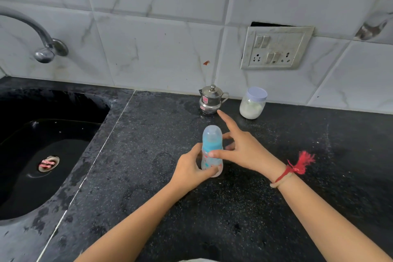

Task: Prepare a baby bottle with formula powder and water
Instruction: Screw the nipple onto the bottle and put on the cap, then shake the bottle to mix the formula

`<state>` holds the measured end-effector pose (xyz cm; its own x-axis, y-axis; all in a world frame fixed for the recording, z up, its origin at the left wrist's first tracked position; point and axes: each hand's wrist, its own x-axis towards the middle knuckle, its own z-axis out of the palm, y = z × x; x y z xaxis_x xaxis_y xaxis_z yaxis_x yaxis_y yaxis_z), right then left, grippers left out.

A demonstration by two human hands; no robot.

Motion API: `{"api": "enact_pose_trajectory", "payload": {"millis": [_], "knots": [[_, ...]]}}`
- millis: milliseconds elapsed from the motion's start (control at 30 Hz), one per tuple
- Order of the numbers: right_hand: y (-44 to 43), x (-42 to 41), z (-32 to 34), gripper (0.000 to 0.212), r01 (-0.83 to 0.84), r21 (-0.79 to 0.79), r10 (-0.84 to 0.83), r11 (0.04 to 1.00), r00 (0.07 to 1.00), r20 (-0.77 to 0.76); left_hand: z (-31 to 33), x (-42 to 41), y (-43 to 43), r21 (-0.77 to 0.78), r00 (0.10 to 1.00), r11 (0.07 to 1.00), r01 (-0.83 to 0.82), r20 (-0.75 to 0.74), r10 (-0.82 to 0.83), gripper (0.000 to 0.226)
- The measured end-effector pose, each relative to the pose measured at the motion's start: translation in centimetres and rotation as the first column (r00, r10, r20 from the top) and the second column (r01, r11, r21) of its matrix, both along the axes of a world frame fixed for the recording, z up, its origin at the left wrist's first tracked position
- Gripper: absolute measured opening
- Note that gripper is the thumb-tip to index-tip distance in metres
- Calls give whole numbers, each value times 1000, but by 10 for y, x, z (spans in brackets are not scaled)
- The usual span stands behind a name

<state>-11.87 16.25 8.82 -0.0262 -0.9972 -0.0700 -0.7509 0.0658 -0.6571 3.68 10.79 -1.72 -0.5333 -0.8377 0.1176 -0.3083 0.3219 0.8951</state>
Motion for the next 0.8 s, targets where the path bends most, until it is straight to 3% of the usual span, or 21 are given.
{"api": "enact_pose_trajectory", "payload": {"millis": [133,233,400,500,600,667,800], "knots": [[24,14,1,83,-27,-251,55,968,993,108,31,9,15,21,987,999,37,-160,-33,52],[29,18,0,91,32,-321,32,947,981,192,44,11,26,8,974,998,58,-221,-55,63],[27,29,-15,112,152,-424,-67,893,976,209,44,9,36,-92,989,995,-44,-147,30,86],[27,24,-19,103,128,-477,-50,869,984,173,44,8,34,-142,995,990,8,-100,-22,89],[23,12,0,91,109,-554,-3,826,982,189,47,11,34,-92,986,989,112,-112,-122,105],[18,-3,28,86,225,-636,37,738,928,371,48,15,30,-48,986,992,118,-116,-123,108],[6,-30,75,81,534,-753,214,385,742,635,42,23,18,16,990,999,28,-141,-25,91]]}}
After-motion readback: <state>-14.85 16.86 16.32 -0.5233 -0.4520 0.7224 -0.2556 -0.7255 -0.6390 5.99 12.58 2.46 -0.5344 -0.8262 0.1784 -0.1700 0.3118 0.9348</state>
